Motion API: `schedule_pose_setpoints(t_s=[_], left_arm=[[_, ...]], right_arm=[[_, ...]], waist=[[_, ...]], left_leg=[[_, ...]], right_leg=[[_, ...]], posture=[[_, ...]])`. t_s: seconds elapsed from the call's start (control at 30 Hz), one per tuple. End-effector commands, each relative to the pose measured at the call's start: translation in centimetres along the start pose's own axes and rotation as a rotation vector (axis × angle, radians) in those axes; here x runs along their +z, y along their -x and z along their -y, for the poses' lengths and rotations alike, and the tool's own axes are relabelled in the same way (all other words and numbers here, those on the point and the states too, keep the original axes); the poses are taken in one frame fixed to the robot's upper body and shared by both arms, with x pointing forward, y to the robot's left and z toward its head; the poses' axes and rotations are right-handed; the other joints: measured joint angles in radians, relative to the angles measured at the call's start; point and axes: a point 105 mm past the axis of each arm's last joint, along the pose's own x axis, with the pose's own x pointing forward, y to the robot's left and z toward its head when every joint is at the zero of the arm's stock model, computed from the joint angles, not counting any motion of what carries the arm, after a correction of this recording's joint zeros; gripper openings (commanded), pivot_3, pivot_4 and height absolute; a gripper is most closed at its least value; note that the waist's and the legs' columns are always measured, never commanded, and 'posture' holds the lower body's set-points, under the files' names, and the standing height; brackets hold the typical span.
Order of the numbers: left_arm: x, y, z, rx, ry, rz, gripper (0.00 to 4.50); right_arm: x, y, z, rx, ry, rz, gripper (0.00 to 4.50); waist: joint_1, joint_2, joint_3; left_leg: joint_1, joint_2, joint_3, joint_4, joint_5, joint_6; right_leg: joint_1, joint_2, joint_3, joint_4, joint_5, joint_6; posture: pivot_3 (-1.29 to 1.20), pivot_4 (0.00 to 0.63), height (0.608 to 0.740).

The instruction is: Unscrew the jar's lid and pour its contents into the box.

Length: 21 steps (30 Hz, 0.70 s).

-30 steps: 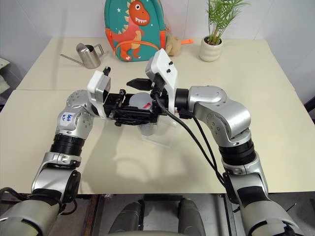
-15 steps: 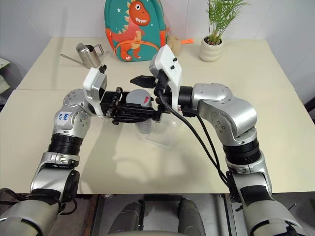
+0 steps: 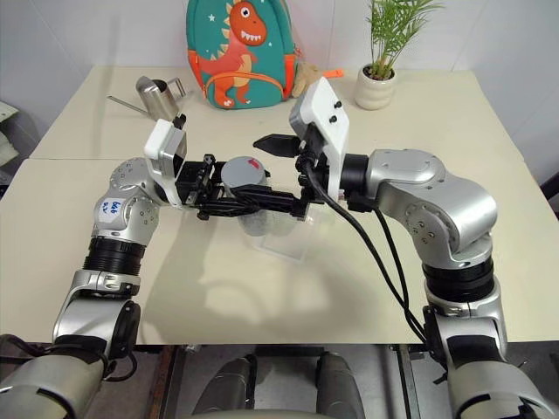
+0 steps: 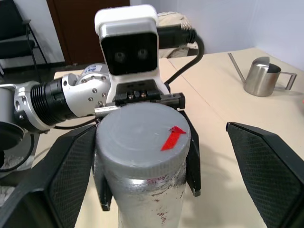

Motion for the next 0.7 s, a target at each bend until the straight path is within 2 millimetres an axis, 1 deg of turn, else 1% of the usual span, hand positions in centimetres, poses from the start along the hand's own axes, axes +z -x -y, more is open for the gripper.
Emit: schedule_pose_setpoints(t_s=[0.03,0.2,0.37,0.5,0.7], left_arm=[[0.9,0.1,0.3,-0.046,-0.051,-0.007,2.42],[0.9,0.2,0.1,-0.040,-0.052,-0.010,2.42],[0.9,0.3,0.1,-0.042,-0.047,-0.005,2.42],[1.0,0.1,0.2,-0.068,-0.038,0.011,2.42],[1.1,-0.5,0.3,-0.119,-0.040,0.021,2.42]], right_arm=[[1.1,1.2,0.2,-0.045,0.030,0.025,4.50],[1.2,1.7,0.0,-0.050,0.033,0.010,4.50],[2.3,1.5,-0.1,-0.051,0.033,0.057,4.50],[2.7,0.4,-0.7,-0.011,0.015,0.096,4.50],[2.1,-1.8,-1.9,0.084,0.001,0.105,4.50]], waist=[[0.000,0.000,0.000],[-0.002,0.000,0.000],[0.000,0.000,0.000],[-0.002,0.000,0.000],[-0.001,0.000,0.000]], left_leg=[[0.000,0.000,0.000,0.000,0.000,0.000],[0.000,0.000,0.000,0.000,0.000,0.000],[0.000,0.000,0.000,0.000,0.000,0.000],[0.000,0.000,0.000,0.000,0.000,0.000],[0.000,0.000,0.000,0.000,0.000,0.000]], right_leg=[[0.000,0.000,0.000,0.000,0.000,0.000],[0.000,0.000,0.000,0.000,0.000,0.000],[0.000,0.000,0.000,0.000,0.000,0.000],[0.000,0.000,0.000,0.000,0.000,0.000],[0.000,0.000,0.000,0.000,0.000,0.000]], posture=[[0.00,0.150,0.740],[0.00,0.150,0.740],[0.00,0.150,0.740],[0.00,0.150,0.740],[0.00,0.150,0.740]])
